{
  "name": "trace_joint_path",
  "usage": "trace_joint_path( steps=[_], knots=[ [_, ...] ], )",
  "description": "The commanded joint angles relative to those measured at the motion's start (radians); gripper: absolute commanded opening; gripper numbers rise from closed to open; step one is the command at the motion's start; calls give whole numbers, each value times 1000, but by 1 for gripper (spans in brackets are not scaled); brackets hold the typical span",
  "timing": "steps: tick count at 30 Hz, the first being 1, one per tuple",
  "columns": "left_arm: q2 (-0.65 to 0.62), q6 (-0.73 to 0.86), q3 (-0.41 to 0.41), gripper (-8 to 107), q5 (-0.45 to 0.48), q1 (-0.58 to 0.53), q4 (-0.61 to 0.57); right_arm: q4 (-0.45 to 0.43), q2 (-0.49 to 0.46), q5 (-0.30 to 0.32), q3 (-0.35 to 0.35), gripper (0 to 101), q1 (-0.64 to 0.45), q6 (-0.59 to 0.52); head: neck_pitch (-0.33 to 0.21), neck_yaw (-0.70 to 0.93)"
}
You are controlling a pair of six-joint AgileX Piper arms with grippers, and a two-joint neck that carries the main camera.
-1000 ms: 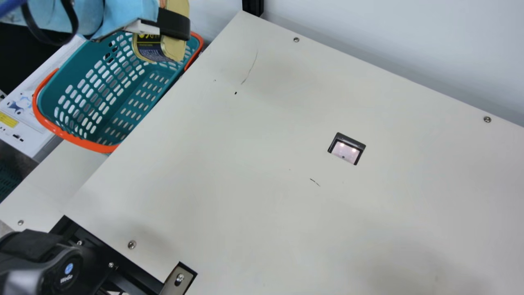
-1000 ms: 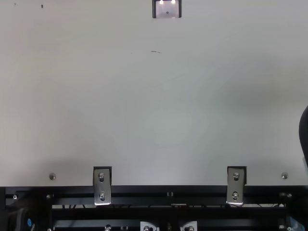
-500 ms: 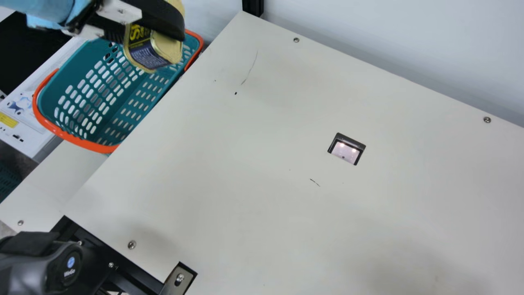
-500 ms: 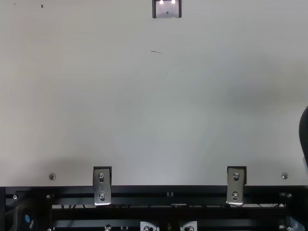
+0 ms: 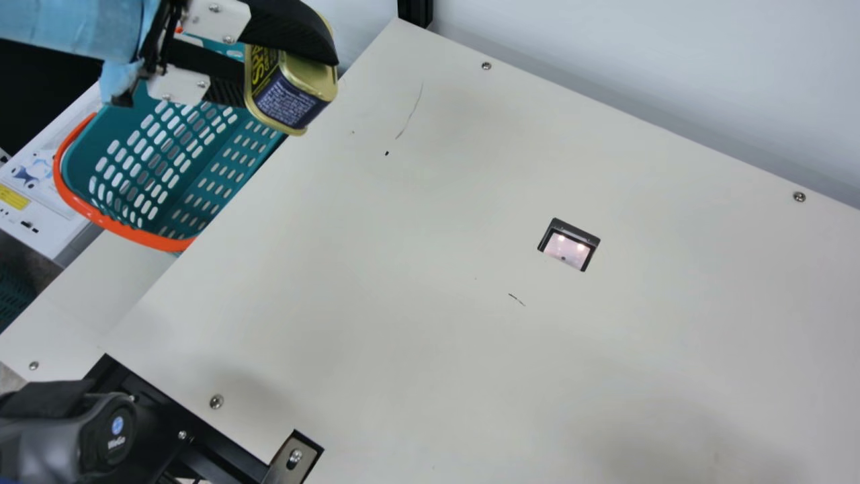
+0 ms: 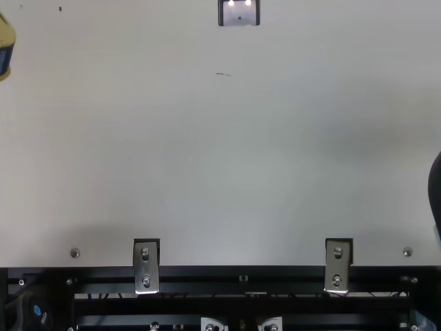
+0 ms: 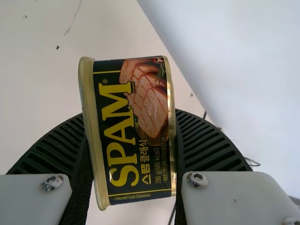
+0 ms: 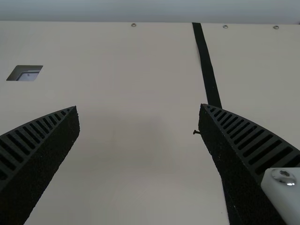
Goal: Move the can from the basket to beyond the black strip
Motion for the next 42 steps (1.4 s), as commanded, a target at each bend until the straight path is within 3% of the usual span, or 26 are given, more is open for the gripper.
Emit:
trace_joint_path(
  steps=[1,12,26,34,42],
  knots=[
    [-2,-3,23,10,1,9,-14,0,0,0,0,101,0,0,-28,11],
    [-20,-10,133,10,1,64,-30,0,0,0,0,101,0,0,-28,11],
    [-29,4,124,10,-19,48,-17,0,0,0,0,101,0,0,-28,11],
    [-73,91,71,10,-99,-108,83,-1,0,0,0,101,0,0,-28,11],
    [-78,181,-4,10,-106,-338,227,-1,0,0,0,101,0,0,-28,11]
  ],
)
